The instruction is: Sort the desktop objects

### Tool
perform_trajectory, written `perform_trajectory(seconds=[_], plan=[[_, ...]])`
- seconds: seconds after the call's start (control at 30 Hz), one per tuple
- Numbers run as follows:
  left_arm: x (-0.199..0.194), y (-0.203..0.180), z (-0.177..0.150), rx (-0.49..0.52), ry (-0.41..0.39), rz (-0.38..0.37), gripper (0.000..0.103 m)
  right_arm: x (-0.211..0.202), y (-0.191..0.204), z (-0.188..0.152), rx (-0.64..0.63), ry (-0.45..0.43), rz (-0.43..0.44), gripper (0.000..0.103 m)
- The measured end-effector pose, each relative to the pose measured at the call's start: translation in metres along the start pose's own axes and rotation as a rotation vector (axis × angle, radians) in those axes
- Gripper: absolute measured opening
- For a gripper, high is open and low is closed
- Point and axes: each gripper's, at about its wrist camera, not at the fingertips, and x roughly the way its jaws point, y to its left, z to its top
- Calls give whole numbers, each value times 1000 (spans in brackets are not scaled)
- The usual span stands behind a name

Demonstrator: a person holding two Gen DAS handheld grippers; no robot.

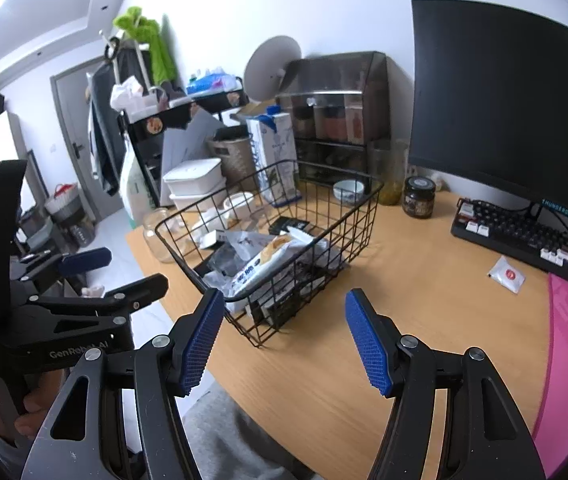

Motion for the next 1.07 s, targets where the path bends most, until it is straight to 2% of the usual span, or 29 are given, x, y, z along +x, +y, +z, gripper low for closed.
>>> perform_trajectory(seconds=[1.07], plan=[[4, 0, -2, 6, 26, -2, 86, 2, 4, 0, -7, 3, 3, 63]])
